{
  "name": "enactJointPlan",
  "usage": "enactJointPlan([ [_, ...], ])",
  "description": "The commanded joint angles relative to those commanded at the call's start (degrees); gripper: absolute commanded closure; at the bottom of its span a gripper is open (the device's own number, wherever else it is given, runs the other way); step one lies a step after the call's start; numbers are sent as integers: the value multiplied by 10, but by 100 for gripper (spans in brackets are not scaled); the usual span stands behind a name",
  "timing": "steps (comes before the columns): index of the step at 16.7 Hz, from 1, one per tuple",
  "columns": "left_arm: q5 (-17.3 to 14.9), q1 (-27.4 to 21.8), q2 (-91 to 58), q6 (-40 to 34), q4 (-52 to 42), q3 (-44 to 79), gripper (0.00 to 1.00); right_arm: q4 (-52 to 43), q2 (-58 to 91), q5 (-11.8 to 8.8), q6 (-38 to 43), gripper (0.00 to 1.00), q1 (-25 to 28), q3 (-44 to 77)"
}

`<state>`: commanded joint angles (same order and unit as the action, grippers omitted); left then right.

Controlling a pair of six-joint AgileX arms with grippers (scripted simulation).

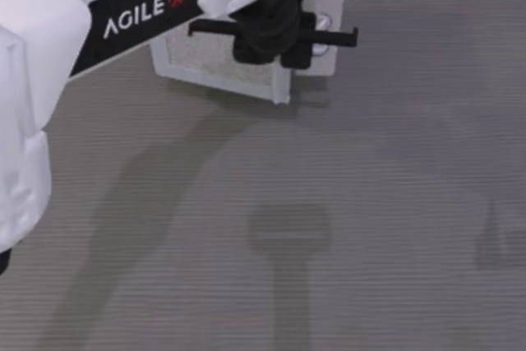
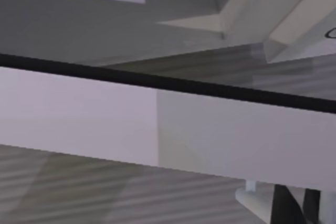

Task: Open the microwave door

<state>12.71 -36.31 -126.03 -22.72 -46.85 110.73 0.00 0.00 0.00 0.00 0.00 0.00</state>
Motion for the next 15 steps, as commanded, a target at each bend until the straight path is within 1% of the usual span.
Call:
enactJointPlan([
  [6, 0, 0, 0, 0, 0, 0, 100, 0, 0, 0, 0, 0, 0, 0],
  [8, -5, -4, 0, 0, 2, -3, 100, 0, 0, 0, 0, 0, 0, 0],
  [13, -28, 7, 48, 51, 39, -79, 100, 0, 0, 0, 0, 0, 0, 0],
  [15, -32, 9, 56, 61, 46, -90, 100, 0, 0, 0, 0, 0, 0, 0],
])
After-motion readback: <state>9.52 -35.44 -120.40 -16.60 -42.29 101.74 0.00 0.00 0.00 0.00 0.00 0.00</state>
